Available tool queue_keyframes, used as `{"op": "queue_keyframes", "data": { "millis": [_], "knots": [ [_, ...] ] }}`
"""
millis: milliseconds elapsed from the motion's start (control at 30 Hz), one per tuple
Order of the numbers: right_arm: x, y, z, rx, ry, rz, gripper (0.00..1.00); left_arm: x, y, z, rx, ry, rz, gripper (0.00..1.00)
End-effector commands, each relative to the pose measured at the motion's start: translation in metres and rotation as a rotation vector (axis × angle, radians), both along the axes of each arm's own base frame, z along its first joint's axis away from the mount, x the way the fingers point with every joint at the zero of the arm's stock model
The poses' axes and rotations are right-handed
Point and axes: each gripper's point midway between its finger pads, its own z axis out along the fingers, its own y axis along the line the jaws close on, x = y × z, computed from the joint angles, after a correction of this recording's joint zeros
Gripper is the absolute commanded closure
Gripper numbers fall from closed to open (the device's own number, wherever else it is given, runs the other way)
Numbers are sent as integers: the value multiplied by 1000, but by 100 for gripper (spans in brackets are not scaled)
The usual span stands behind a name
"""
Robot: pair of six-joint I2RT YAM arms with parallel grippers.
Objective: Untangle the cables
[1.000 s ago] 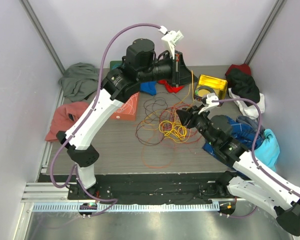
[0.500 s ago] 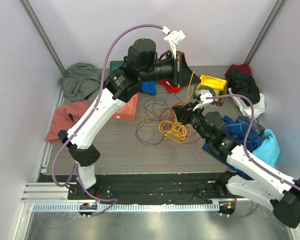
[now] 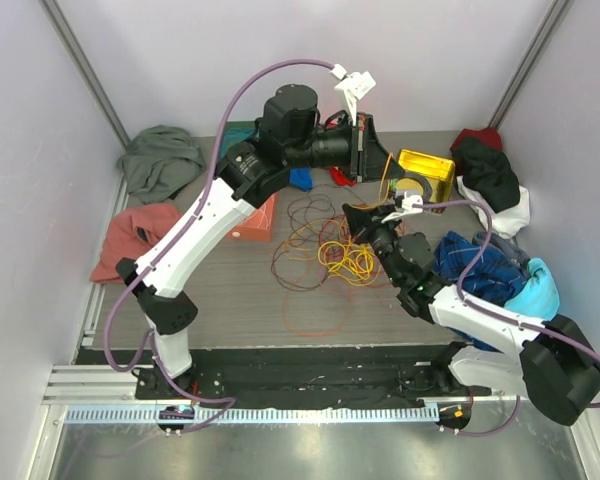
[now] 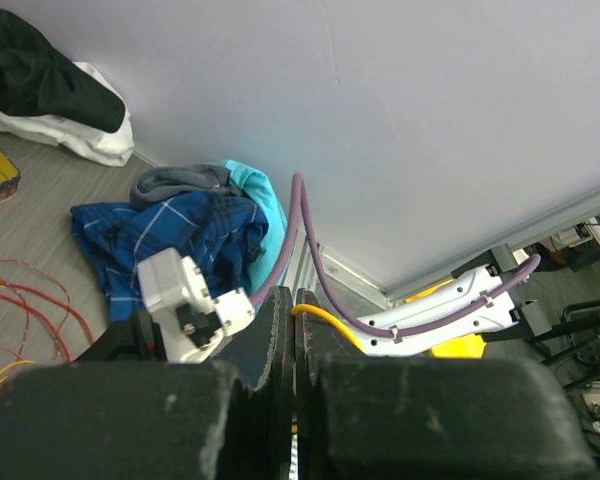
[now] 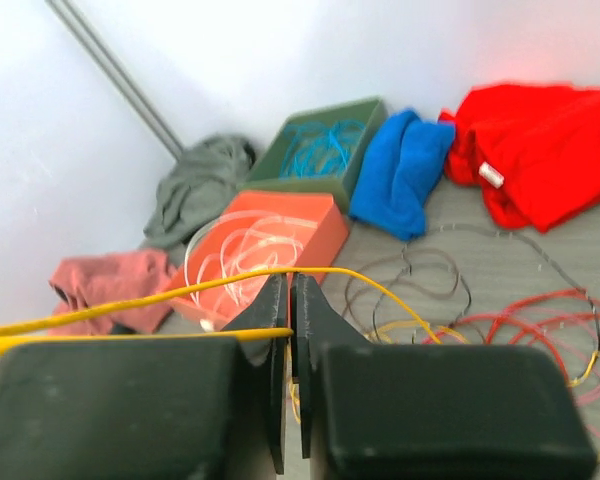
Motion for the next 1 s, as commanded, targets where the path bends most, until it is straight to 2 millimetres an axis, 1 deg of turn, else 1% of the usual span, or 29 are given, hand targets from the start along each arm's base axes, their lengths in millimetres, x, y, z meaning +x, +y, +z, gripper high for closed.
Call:
{"op": "queue_keyframes", "data": {
  "millis": [0, 33, 67, 133, 167, 200, 233, 267, 300, 333, 367, 400, 433, 467, 500, 533, 567, 600, 633, 667, 700, 733, 767, 800, 833, 900, 933, 967],
  "knots": [
    [-10, -21, 69, 222, -197, -57, 99, -18, 14, 34, -79, -61, -26, 100],
    [-12, -23, 70, 226, -198, -58, 99, -17, 15, 32, -75, -61, -22, 100],
    [-16, -28, 75, 233, -206, -61, 99, -14, 14, 28, -66, -59, -17, 100],
    [-22, -34, 78, 228, -215, -69, 99, -14, 16, 27, -67, -62, -13, 100],
    [-23, -35, 75, 211, -203, -72, 99, -11, 17, 22, -58, -55, -5, 100],
    [-30, -41, 83, 221, -222, -75, 99, -11, 18, 22, -59, -55, 0, 100],
    [-32, -43, 82, 210, -222, -79, 99, -9, 19, 23, -66, -61, 6, 100],
    [-33, -45, 78, 194, -205, -83, 99, -5, 19, 16, -55, -50, 15, 100],
    [-40, -51, 88, 207, -226, -85, 99, -3, 20, 14, -50, -44, 23, 100],
    [-42, -55, 89, 202, -226, -93, 99, 0, 22, 12, -46, -43, 32, 100],
    [-44, -58, 85, 183, -213, -101, 99, 6, 25, 5, -33, -28, 47, 100],
    [-50, -63, 94, 186, -232, -106, 99, 9, 26, 3, -30, -12, 54, 100],
    [-51, -65, 94, 172, -230, -110, 99, 10, 27, 2, -31, 0, 57, 100],
    [-50, -66, 87, 123, -208, -119, 99, 12, 28, 2, -34, 4, 58, 100],
    [-51, -66, 86, 109, -202, -118, 98, 9, 28, 4, -43, 13, 49, 100],
    [-53, -66, 85, 97, -200, -109, 92, 7, 28, 9, -56, 15, 41, 100],
    [-53, -64, 79, 82, -185, -101, 84, 5, 28, 14, -73, 12, 31, 100],
    [-53, -62, 72, 73, -174, -92, 68, 4, 28, 20, -89, 9, 24, 100],
    [-53, -61, 67, 68, -166, -82, 63, 0, 29, 32, -111, 2, 14, 100],
    [-55, -57, 63, 67, -159, -64, 58, 0, 28, 35, -118, 4, 11, 100],
    [-54, -57, 53, 56, -145, -60, 52, -2, 27, 40, -130, 0, 4, 100],
    [-55, -56, 50, 52, -141, -55, 50, -5, 29, 52, -152, -8, -4, 100],
    [-54, -57, 46, 48, -137, -63, 48, -6, 26, 53, -156, -6, -11, 100],
    [-54, -57, 37, 30, -130, -66, 45, -7, 26, 57, -165, -8, -17, 100],
    [-54, -58, 37, 32, -138, -69, 44, -11, 27, 67, -187, -24, -27, 100],
    [-51, -53, 30, -3, -134, -59, 42, -16, 21, 70, -202, -10, -53, 100],
    [-50, -51, 31, -3, -145, -50, 42, -21, 19, 80, -230, -25, -69, 100],
    [-48, -46, 27, -14, -138, -38, 42, -23, 17, 83, -240, -19, -83, 100]
  ]
}}
